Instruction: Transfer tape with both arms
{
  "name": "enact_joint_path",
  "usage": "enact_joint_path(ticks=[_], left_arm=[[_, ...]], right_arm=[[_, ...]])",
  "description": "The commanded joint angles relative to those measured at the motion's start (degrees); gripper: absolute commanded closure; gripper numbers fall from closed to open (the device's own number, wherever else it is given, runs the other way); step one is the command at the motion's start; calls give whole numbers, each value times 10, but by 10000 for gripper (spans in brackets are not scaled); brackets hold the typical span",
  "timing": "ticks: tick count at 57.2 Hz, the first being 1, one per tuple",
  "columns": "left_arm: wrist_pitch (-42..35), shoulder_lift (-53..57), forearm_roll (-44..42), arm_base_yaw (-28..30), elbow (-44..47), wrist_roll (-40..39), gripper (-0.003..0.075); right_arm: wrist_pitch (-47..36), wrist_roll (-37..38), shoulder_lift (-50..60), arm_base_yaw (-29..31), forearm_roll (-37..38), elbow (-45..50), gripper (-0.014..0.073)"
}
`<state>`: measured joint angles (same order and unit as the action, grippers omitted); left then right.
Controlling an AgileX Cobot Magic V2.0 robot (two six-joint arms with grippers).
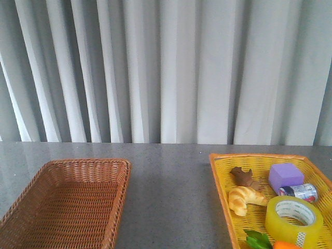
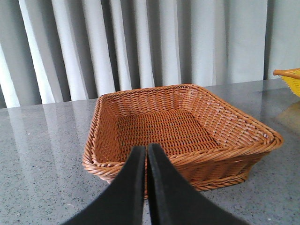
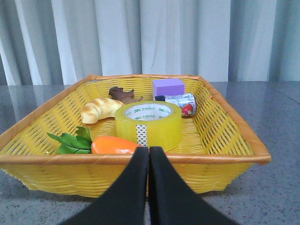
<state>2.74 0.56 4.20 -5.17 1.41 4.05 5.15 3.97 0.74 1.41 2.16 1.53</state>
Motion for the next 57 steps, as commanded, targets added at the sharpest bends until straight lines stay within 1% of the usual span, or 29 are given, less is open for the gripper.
enact_joint_path(ticks=[1, 49, 57], left_arm=[[-44, 9, 6, 0, -4, -4, 726], [-45, 9, 6, 0, -5, -4, 726], [-47, 9, 7, 0, -30, -37, 726]], right_arm=[[-41, 0, 5, 1, 1, 2, 598], [-38, 0, 5, 1, 1, 2, 598], [-56, 0, 4, 1, -16, -18, 598]])
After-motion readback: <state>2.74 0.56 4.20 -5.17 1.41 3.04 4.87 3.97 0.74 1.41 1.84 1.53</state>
